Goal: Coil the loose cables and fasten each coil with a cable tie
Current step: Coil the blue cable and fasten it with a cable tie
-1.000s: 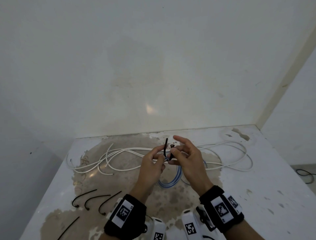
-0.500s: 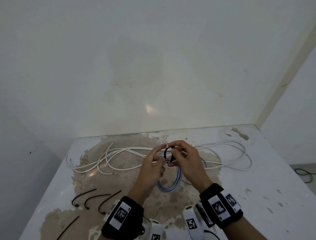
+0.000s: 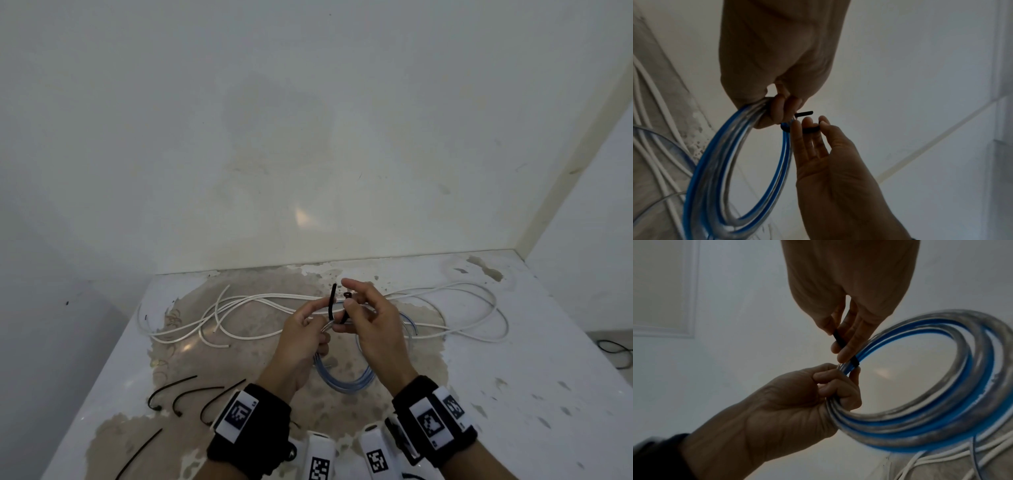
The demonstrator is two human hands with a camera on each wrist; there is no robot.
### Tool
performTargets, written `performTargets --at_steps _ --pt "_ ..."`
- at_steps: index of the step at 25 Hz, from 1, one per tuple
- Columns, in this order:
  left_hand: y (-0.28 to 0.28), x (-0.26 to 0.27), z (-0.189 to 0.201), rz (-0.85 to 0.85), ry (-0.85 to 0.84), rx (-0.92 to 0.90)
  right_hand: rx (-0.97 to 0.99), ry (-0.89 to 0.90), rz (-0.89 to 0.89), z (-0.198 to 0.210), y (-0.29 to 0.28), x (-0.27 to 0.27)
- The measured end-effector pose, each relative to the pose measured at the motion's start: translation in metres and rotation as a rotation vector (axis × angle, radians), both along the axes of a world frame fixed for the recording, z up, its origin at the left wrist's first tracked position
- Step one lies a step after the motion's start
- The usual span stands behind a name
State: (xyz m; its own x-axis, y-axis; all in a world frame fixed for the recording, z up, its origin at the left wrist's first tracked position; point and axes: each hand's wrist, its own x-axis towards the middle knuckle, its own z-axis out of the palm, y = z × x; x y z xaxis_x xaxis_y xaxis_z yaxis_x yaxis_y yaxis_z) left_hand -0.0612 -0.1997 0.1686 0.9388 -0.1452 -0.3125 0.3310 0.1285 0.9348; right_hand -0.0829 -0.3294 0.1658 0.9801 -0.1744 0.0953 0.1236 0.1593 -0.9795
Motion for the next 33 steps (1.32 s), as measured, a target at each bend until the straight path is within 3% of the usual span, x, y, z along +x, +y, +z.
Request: performTargets --at_steps 6,16,26,33 --pt "-0.001 -0.002 0.000 -0.035 0.021 0.066 -0.128 0.014 0.064 -0.004 -0.006 0.002" --pt "-0.003 -0.004 -0.007 0.005 0.061 0.106 -0.109 0.134 0.158 0.003 -0.011 0.003" --pt "-0.003 -0.008 -0.006 -0.051 -0.132 0.249 -0.107 0.175 0.204 0.004 -0.018 0.007" --pt "0.000 -0.004 -0.006 -0.043 -0.111 0.241 -0.070 0.140 0.146 -0.001 -0.010 0.003"
